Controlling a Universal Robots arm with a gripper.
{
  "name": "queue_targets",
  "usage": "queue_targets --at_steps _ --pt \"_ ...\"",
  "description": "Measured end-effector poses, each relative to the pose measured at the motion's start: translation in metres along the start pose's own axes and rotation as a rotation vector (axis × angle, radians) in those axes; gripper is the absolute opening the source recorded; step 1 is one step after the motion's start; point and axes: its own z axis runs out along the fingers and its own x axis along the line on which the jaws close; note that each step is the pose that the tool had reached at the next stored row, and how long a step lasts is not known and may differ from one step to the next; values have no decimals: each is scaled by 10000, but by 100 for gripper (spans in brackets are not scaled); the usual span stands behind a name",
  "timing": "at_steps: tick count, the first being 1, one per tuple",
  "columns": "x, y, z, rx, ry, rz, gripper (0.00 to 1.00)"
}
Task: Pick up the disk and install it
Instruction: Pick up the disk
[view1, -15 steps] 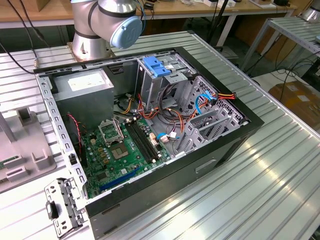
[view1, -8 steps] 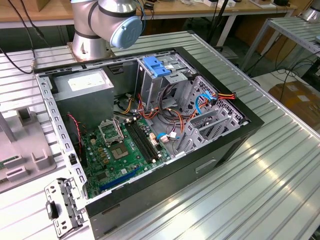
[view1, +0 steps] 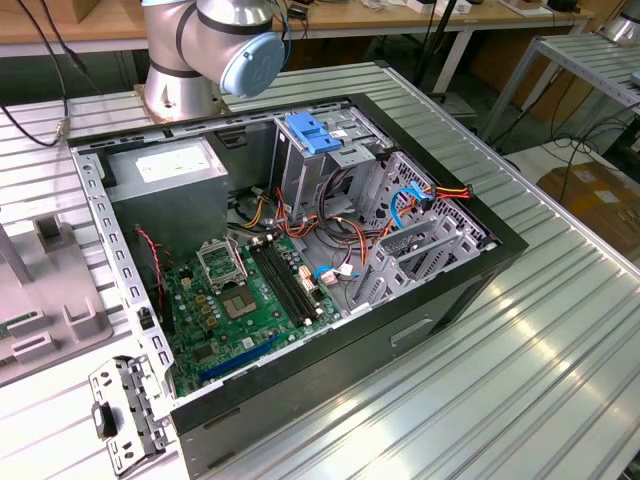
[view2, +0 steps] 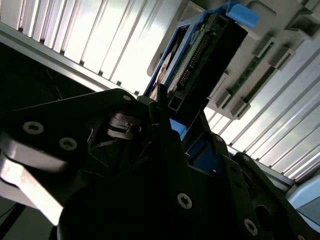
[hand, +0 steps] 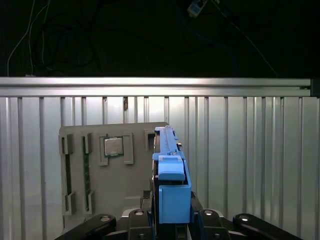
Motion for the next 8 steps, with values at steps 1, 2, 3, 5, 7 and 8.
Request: queue_targets --at_steps 1,2,3,5,7,8 --pt "-1 0 -11 -1 -1 0 37" --pt "-1 0 -21 -1 -4 1 37" --pt "-1 0 -31 0 -6 0 37" --pt "-2 -1 -51 0 -12 1 37" --pt "-3 -1 -71 -1 -18 0 37" --pt "-3 -1 -80 -1 -21 1 37"
